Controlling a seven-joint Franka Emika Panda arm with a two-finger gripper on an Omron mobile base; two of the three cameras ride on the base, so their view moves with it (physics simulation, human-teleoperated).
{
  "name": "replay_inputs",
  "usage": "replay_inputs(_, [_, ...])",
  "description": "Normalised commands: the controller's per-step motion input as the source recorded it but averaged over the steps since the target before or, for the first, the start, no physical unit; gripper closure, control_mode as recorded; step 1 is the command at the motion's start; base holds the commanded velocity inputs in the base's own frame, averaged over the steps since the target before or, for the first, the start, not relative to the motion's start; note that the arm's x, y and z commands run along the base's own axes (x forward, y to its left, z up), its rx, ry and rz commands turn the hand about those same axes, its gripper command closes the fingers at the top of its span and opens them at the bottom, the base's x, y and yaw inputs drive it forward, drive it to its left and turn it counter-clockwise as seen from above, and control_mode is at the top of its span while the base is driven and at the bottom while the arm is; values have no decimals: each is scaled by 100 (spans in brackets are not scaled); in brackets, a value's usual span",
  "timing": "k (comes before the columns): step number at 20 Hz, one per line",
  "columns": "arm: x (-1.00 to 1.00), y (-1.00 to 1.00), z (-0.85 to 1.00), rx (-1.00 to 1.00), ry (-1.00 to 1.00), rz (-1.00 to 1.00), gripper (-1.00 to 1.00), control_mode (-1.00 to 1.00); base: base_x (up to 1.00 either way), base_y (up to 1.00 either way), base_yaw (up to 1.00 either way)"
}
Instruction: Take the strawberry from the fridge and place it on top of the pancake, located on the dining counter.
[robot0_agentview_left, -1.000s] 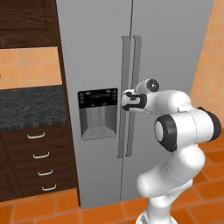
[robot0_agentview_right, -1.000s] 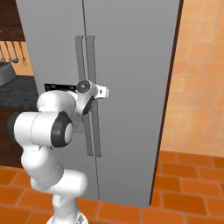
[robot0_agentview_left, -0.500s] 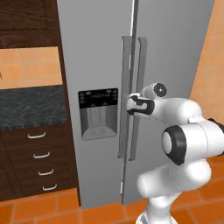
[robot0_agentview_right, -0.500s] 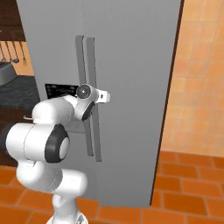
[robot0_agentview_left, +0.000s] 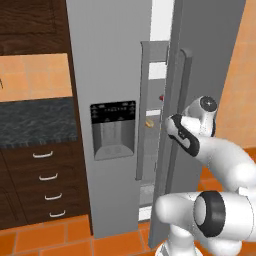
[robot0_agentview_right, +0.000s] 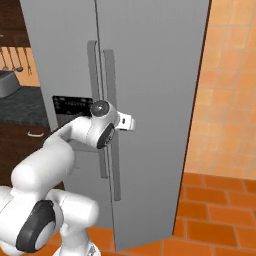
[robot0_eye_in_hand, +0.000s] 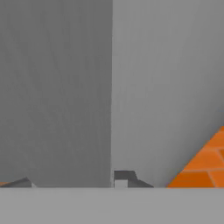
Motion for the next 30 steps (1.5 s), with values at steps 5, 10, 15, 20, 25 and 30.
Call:
replay_inputs(5, [-100,-100,-31,0,23,-6,100,-100,0,0,0])
replay_inputs(10, [-100,-99,0,9,1,-20,-100,-100,0,0,0])
replay_inputs(15, [-97,-1,56,-10,-1,-19,-100,-100,0,0,0])
replay_inputs(20, [-14,99,59,-57,25,-5,-100,-100,0,0,0])
replay_inputs(25, [66,31,3,-47,62,0,-100,-100,0,0,0])
replay_inputs(30, [89,-85,-41,-13,43,0,-100,-100,0,0,0])
